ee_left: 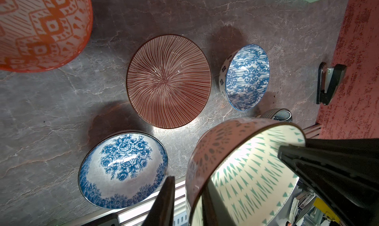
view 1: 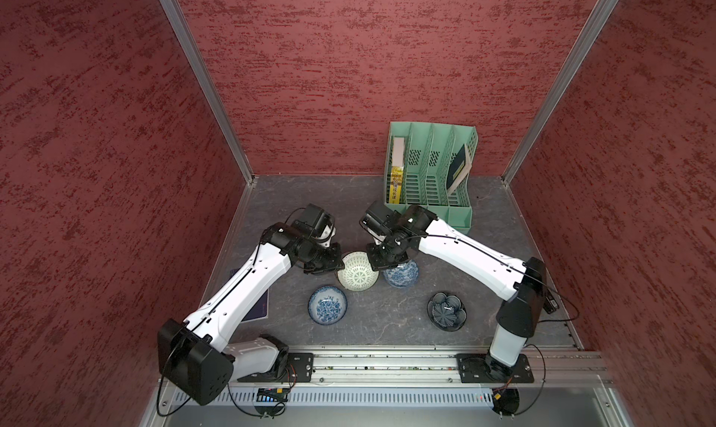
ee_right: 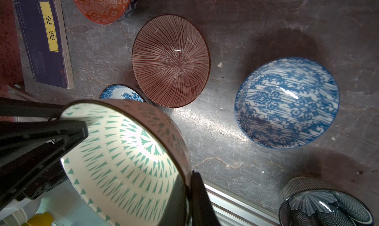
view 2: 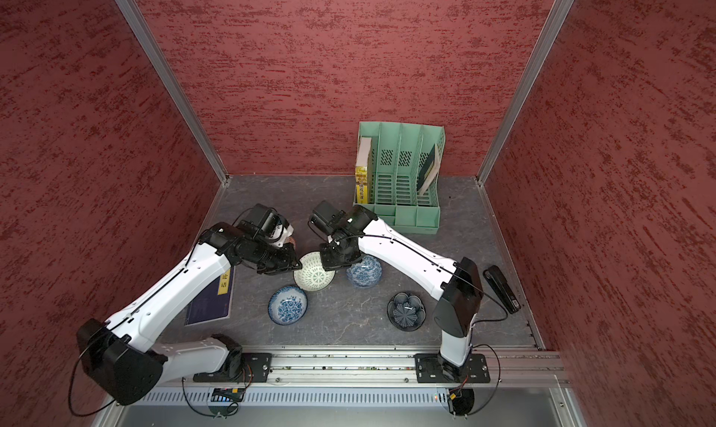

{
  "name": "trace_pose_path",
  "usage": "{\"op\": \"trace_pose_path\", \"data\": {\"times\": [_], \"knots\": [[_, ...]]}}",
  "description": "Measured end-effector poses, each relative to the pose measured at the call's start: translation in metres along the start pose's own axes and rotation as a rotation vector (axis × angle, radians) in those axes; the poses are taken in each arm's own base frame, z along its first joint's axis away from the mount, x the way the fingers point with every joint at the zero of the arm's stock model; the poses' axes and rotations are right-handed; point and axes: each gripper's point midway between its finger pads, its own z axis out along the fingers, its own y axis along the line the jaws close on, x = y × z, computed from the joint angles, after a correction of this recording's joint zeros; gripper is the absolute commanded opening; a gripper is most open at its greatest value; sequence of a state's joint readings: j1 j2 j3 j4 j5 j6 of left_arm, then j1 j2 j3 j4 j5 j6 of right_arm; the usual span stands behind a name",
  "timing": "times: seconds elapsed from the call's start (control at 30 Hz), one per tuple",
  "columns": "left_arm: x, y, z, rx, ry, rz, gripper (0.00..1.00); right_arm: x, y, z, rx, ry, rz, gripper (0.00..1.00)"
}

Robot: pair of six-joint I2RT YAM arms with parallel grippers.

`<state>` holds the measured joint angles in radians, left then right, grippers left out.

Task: Stack the bowls
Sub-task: Pick up the bowl from the center of the board.

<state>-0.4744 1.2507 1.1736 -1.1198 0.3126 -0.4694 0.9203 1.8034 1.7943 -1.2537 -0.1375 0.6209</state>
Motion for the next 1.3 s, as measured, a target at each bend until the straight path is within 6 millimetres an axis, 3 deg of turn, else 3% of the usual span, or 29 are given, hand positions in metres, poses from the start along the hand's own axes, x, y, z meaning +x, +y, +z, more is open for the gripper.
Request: {"op": "trace_pose_path", "data": {"times": [0.37,0.5,0.53,0.6,0.7,0.97,1.3], "knots": [[0.010,-0.001,0.000,-0.038,0.022,0.047,0.01,-0.001,0.001,0.000,-0.001,-0.004,-0.002,0.00],[0.009,0.000,-0.003,-0.054,0.015,0.053,0.00,-0.002,0.002,0.000,-0.005,-0.009,-0.004,0.00],[0.009,0.000,-0.004,-0.058,0.013,0.055,0.00,-0.002,0.002,0.000,-0.007,-0.011,-0.004,0.06],[0.009,0.001,-0.005,-0.065,0.010,0.056,0.00,-0.003,0.002,0.000,-0.007,-0.014,-0.005,0.34],[0.009,0.004,-0.005,-0.085,0.005,0.053,0.00,-0.003,0.002,0.000,-0.003,-0.016,-0.015,0.52],[-0.005,0.011,-0.004,-0.093,-0.032,0.024,0.00,-0.006,-0.003,-0.003,0.011,-0.034,-0.029,0.60],[-0.023,0.032,0.023,-0.100,-0.034,-0.053,0.00,-0.006,-0.027,-0.038,-0.012,-0.104,0.014,0.59]]}}
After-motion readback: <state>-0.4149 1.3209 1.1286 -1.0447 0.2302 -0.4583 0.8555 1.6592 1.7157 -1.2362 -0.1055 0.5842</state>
